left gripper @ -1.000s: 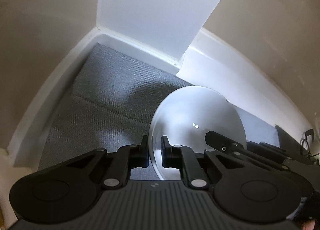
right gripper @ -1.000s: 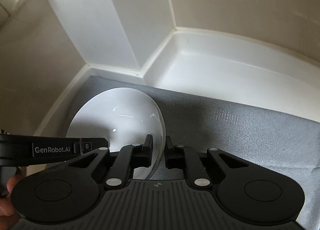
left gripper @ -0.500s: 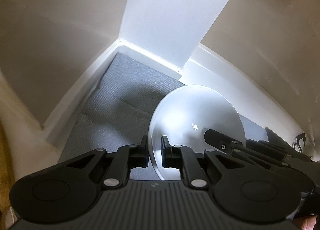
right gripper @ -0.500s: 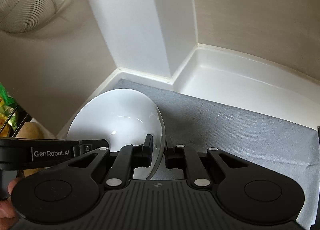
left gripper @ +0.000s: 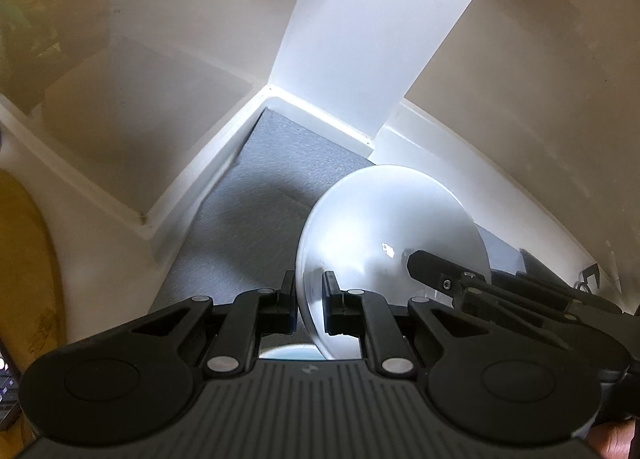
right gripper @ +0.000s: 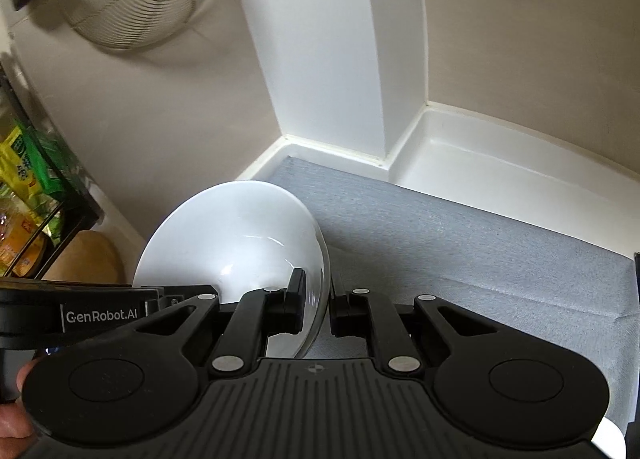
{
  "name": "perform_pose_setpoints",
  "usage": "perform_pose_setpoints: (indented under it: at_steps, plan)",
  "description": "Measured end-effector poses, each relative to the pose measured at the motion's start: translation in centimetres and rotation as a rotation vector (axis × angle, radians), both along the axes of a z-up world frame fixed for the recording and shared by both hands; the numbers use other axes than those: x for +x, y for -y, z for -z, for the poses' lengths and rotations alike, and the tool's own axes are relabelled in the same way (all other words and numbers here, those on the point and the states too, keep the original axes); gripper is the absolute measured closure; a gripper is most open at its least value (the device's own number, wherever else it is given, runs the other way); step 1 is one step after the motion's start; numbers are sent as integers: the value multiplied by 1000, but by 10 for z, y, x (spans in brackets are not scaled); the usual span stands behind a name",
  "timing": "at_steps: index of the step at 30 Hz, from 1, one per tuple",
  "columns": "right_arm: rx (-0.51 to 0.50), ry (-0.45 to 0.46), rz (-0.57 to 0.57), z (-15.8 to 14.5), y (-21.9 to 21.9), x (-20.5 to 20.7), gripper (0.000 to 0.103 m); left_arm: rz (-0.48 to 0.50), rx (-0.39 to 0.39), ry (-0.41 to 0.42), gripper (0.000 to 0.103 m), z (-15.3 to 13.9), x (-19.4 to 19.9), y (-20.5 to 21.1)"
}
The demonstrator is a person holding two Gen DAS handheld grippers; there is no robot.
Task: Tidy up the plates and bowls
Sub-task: 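Lift the white blue-patterned bowl with both tools over the bowl stack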
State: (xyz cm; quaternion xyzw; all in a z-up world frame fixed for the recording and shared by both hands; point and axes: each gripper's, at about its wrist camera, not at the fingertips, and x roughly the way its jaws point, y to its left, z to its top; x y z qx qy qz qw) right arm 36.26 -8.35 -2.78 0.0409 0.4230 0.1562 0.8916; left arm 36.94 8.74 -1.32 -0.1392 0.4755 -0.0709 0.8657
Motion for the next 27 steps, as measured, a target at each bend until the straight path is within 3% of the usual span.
perform_pose_setpoints:
  at_steps: [15,27]
  plan:
    - [7,22,-49,-16,-29,-34,90,-16,-2,-2,91,-10,-37,-24]
    - [9,-61,-61,0,-38,-59,90,42,32,-61,91,0,-74,-33]
